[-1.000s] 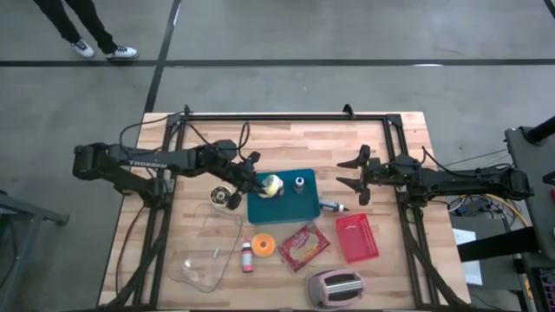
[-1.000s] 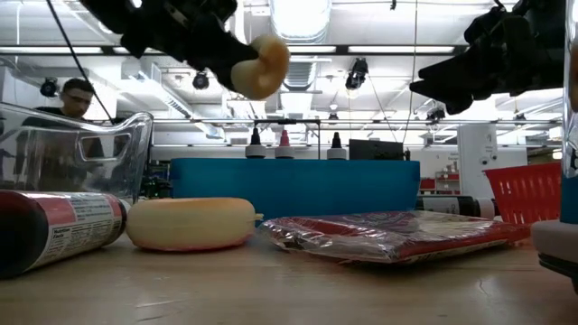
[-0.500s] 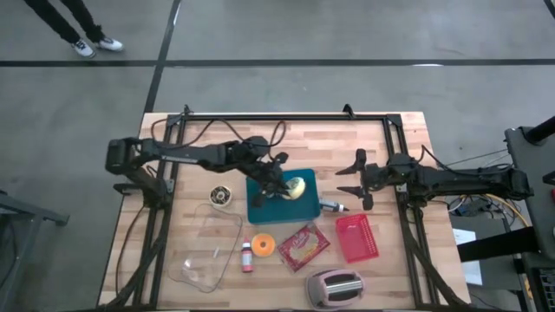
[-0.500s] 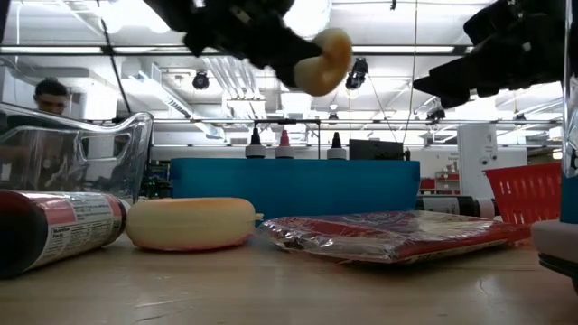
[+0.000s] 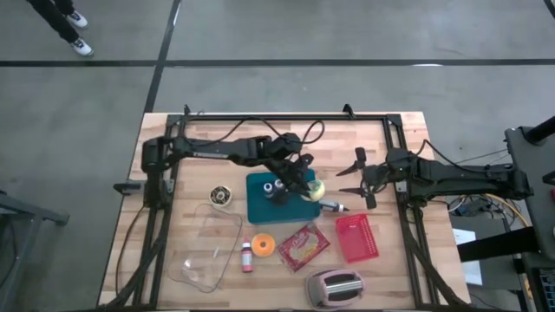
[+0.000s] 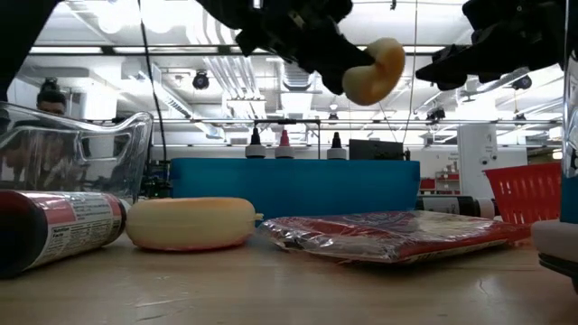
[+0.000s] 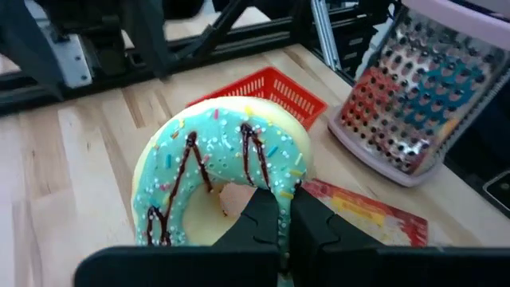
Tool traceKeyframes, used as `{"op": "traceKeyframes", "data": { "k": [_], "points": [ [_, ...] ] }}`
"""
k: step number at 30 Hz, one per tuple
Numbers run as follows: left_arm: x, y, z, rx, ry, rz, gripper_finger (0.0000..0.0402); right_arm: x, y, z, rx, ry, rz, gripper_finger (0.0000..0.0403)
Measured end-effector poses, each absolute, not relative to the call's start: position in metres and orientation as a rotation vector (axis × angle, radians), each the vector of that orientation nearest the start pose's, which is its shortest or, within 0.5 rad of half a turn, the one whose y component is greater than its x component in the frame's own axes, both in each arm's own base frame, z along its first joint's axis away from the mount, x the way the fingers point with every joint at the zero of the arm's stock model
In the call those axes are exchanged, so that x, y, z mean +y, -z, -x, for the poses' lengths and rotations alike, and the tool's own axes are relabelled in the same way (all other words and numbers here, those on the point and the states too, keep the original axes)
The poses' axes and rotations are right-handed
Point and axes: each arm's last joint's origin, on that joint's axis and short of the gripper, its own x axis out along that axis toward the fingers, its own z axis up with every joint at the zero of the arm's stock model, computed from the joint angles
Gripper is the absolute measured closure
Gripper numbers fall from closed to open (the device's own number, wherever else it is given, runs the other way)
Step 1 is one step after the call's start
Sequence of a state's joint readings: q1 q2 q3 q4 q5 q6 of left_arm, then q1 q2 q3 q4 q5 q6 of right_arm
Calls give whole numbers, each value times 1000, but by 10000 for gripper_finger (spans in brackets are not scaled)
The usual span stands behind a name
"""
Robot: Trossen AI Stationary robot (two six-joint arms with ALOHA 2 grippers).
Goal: Pick & Place Food Item
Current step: Put the green donut into the red bin
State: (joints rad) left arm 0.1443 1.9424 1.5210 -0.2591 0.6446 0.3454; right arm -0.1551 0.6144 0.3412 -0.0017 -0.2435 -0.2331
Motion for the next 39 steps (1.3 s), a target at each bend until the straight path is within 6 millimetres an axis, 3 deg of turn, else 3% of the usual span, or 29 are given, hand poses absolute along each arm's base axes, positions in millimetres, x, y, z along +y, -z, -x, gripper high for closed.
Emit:
{"op": "traceKeyframes", "data": {
  "k": [13,17,26,39],
  "points": [
    [48,-245,-447,504,628,-90,398,-14,-219,-148,264,-103,93,184],
    [48,-244,-451,457,646,-101,398,-16,-224,-147,237,-49,129,184],
    [51,-241,-454,455,629,-95,398,-7,-224,-148,230,-163,158,184],
    [54,-242,-454,440,633,-109,398,-5,-225,-159,237,-80,197,184]
  ]
}}
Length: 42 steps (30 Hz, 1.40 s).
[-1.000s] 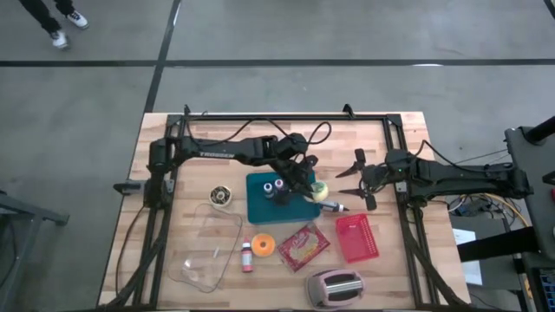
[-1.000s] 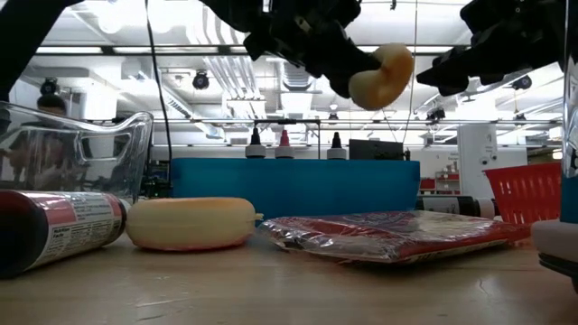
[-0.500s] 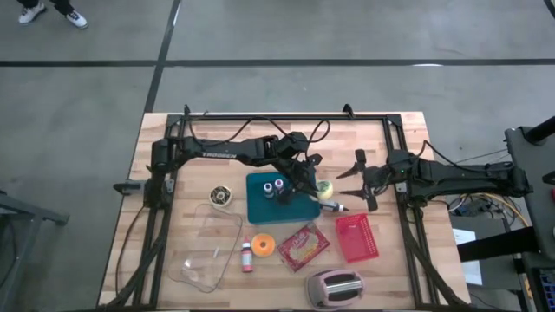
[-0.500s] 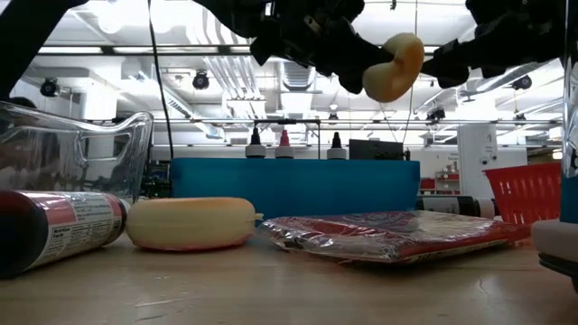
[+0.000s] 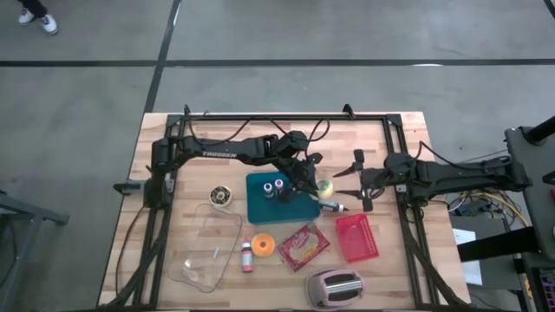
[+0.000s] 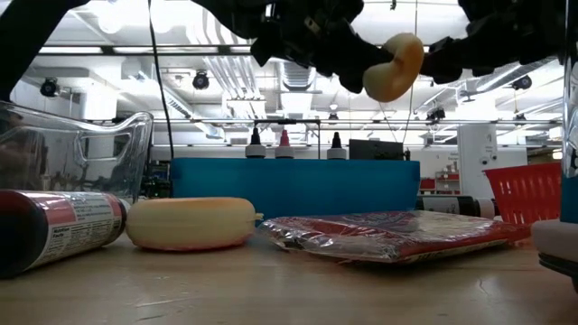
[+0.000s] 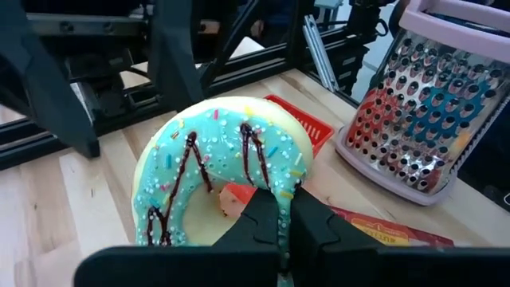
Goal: Pick & Place Food Item
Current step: Put the green donut into the red bin
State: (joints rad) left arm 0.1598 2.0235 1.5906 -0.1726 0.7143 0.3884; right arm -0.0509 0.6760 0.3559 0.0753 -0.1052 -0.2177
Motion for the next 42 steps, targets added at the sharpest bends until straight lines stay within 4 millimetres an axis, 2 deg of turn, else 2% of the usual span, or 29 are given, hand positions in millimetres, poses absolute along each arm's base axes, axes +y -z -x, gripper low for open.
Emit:
{"op": "traceKeyframes", "data": {
  "k": [6,14,22,25,36,42],
  "points": [
    [54,-242,-454,438,637,-112,398,-5,-237,-180,288,-98,218,184],
    [54,-240,-453,442,651,-112,398,1,-242,-209,443,-159,227,184],
    [55,-240,-453,431,655,-119,398,9,-251,-220,529,-194,226,188],
    [54,-240,-453,431,657,-119,398,12,-255,-218,531,-184,223,213],
    [55,-240,-453,423,659,-137,399,14,-263,-201,556,-124,219,374],
    [55,-240,-453,423,665,-134,399,14,-262,-203,570,-98,206,388]
  ]
}}
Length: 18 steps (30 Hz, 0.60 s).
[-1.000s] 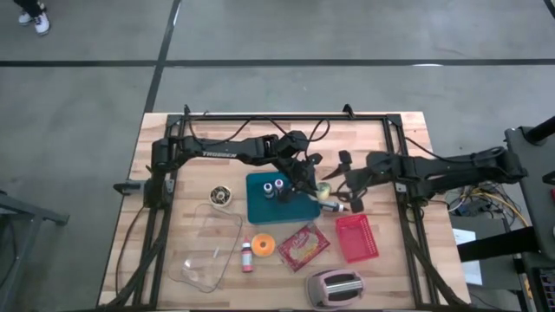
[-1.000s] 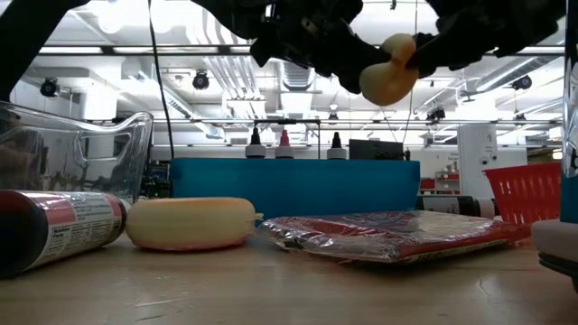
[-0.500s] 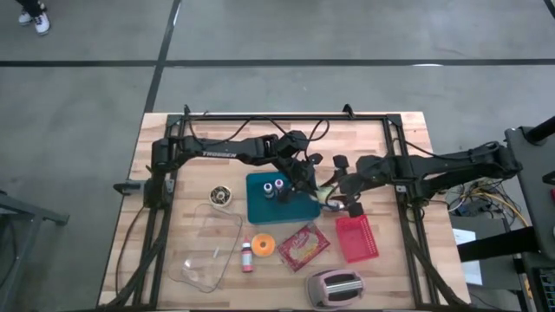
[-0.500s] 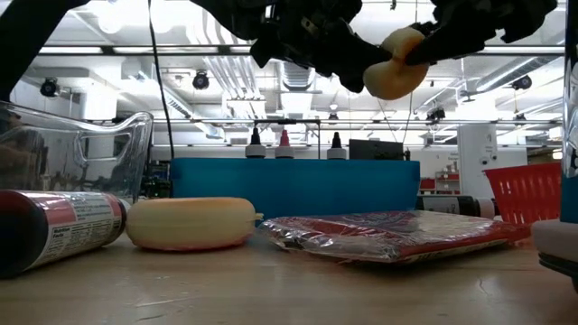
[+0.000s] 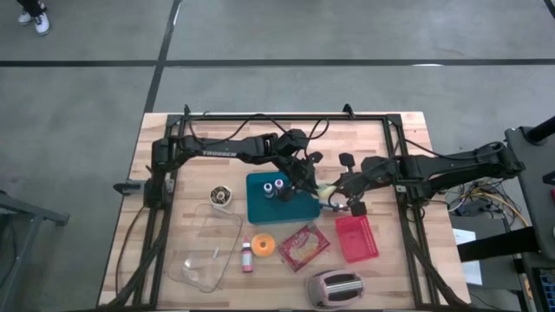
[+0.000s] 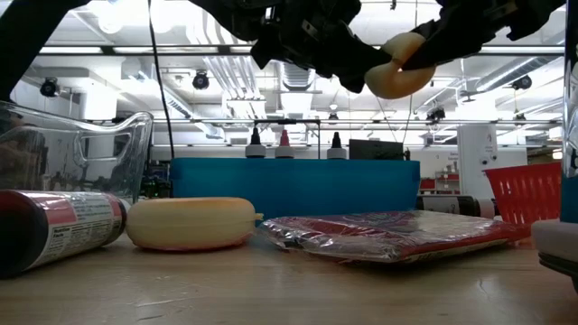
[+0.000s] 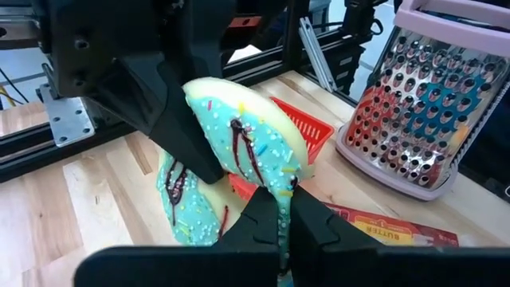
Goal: Pick & Place Food Item
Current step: Put the green donut into the red bin
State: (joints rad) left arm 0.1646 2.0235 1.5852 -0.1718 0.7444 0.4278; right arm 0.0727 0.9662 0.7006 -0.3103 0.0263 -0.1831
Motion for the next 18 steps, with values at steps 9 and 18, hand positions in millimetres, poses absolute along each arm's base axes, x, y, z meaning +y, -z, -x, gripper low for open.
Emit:
{"op": "traceKeyframes", "data": {
  "k": [9,18],
  "points": [
    [56,-241,-453,412,670,-136,399,18,-261,-203,574,-111,210,391],
    [56,-251,-451,384,663,-147,310,17,-259,-201,602,-83,197,392]
  ]
}}
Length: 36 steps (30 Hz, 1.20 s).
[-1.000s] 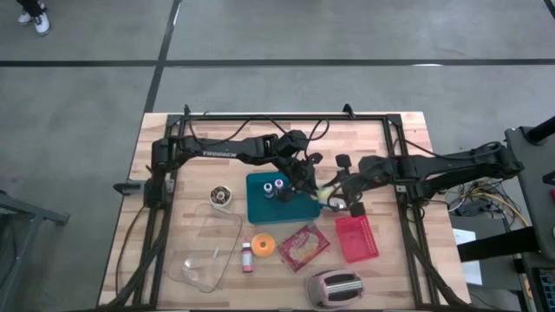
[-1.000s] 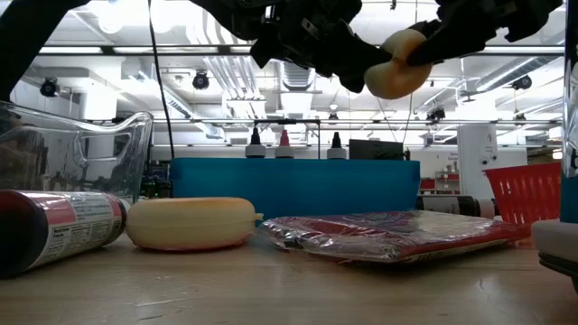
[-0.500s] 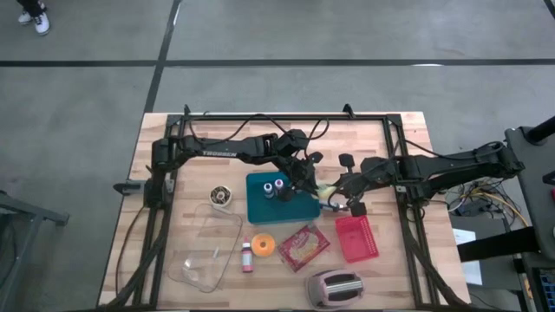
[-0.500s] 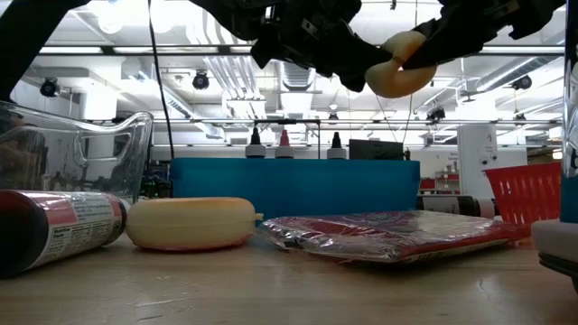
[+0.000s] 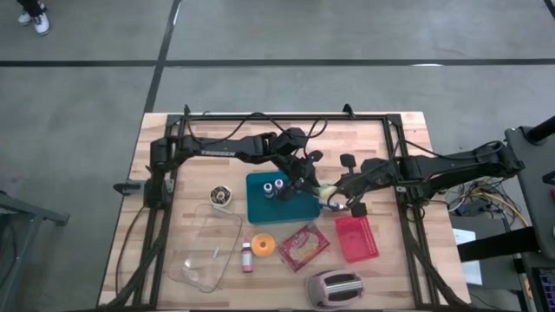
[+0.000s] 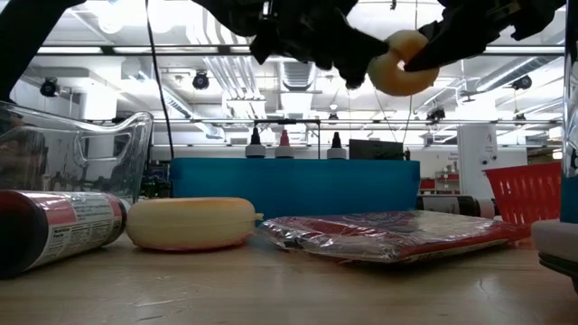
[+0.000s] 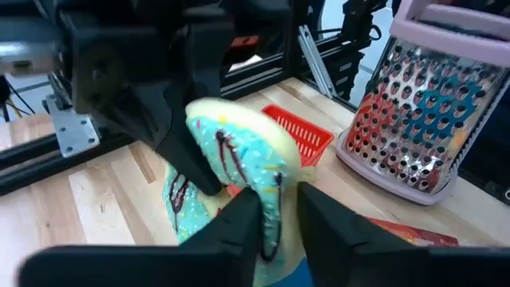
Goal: Pick & Place Food Item
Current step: Put the green donut into the red bin
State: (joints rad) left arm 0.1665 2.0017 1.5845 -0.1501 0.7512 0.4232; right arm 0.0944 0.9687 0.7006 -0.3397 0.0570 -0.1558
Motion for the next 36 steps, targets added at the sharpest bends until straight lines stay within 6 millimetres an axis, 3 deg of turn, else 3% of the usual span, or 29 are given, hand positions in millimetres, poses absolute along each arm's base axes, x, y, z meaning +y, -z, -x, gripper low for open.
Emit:
{"op": "traceKeyframes", "data": {
  "k": [10,15,27,36],
  "points": [
    [57,-274,-443,329,645,-174,206,18,-255,-199,639,-91,201,392],
    [64,-272,-442,347,624,-153,175,19,-254,-198,654,-71,191,392],
    [73,-286,-416,441,639,-101,168,45,-248,-170,793,-9,119,392],
    [70,-286,-388,376,561,-120,168,78,-240,-146,735,64,75,392]
  ]
}}
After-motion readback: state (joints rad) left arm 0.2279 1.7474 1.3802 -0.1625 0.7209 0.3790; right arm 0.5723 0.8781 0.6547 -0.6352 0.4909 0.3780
